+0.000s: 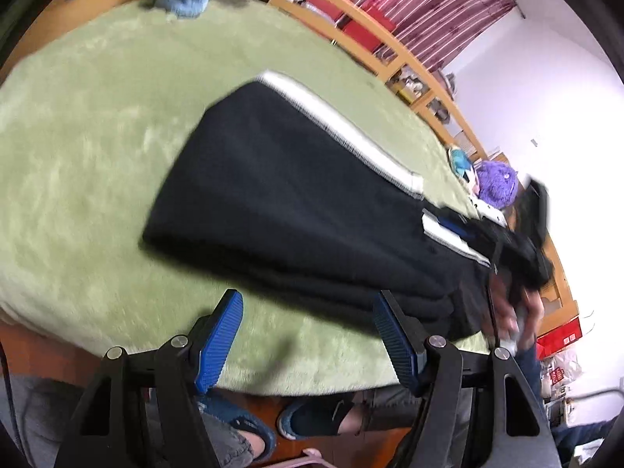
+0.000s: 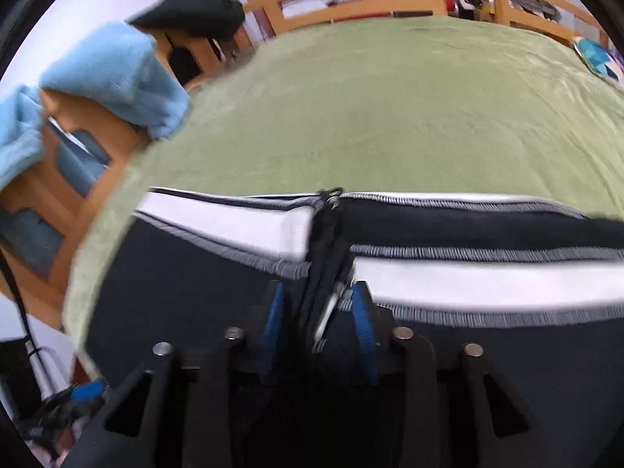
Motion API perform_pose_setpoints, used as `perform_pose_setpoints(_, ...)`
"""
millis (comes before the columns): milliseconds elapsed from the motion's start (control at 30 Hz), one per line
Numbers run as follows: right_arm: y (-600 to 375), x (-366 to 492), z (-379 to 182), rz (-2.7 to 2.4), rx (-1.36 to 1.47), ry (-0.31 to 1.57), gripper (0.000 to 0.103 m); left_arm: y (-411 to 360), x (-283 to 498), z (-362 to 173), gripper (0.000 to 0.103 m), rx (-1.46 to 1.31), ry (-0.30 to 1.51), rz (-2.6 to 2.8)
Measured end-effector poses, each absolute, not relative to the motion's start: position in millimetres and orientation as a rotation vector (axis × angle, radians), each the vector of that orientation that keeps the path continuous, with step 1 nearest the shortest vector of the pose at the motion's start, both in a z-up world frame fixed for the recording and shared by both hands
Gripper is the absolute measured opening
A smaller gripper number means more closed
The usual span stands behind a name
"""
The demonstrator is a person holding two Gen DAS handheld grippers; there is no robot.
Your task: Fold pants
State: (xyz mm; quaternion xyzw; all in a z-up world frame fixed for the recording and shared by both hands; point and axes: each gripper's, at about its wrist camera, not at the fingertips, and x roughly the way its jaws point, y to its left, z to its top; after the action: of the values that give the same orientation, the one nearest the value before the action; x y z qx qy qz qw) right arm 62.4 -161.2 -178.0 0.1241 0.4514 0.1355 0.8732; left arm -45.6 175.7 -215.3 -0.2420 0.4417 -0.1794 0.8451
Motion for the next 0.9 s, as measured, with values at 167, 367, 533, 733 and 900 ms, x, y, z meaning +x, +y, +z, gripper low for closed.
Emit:
perform_pose_setpoints(167,-155.4,5.3,-170.4,0.38,0.33,0.925,0.046,181.0,-38.9,-209.2,0.067,-0.557,0.904,-0.293)
perform_pose_setpoints(367,-124.3,-26.2,-191.6,0.437,0.257,0.958,0.011,191.5,-34.8,-209.3,0.068,-0.59,0.921,-0.19)
perform_pose_setpoints(533,-134.4,-45.1,-187.9,0.495,0.324,0.933,0.011,205.1,-37.8,-214.4,0.07,-0.629,0.892,-0.125)
perform_pose_setpoints(733,-141.2,-34.1,-208.7,0.463,0.327,1.011,0.036,222.0,-20.9,-247.6,0.071,-0.746,0.931,-0.061)
perform_pose_setpoints(900,-167.1,-26.8,-192.8,0.417,0.378,0.936,0.06,217.0,-5.6,-254.4,0.073,-0.738,0.935,-0.118)
